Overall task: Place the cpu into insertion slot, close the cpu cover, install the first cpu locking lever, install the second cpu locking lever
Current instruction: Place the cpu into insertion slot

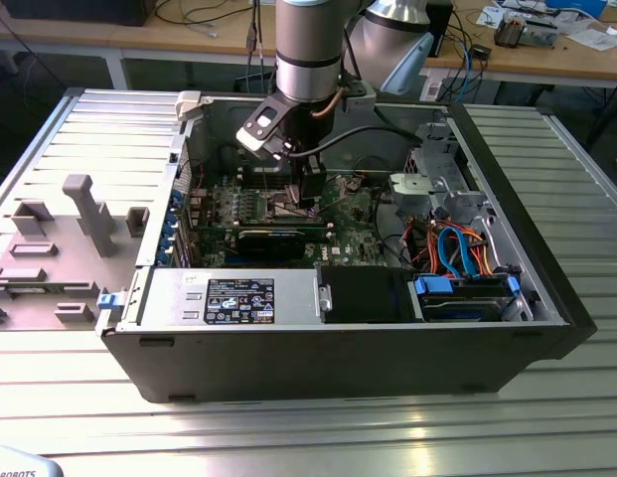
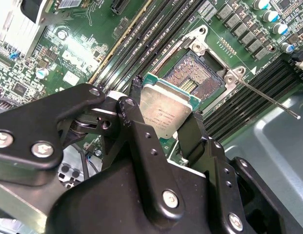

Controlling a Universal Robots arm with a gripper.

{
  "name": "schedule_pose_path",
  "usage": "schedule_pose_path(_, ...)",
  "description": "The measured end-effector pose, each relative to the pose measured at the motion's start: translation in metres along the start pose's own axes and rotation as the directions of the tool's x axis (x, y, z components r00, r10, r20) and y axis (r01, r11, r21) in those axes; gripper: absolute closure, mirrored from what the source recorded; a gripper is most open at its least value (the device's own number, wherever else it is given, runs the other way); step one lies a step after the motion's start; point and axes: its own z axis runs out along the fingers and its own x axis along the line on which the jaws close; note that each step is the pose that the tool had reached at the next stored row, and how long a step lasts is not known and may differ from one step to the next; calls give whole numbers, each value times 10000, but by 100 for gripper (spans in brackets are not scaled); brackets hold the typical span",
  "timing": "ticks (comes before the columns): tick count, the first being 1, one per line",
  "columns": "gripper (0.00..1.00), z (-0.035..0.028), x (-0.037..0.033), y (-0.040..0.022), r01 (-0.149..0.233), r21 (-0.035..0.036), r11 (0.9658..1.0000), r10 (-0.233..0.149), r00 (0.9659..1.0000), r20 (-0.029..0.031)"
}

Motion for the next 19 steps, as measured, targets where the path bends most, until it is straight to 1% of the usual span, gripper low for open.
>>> schedule_pose_path(19,46,4,0,0,-378,3,9993,378,9993,9)
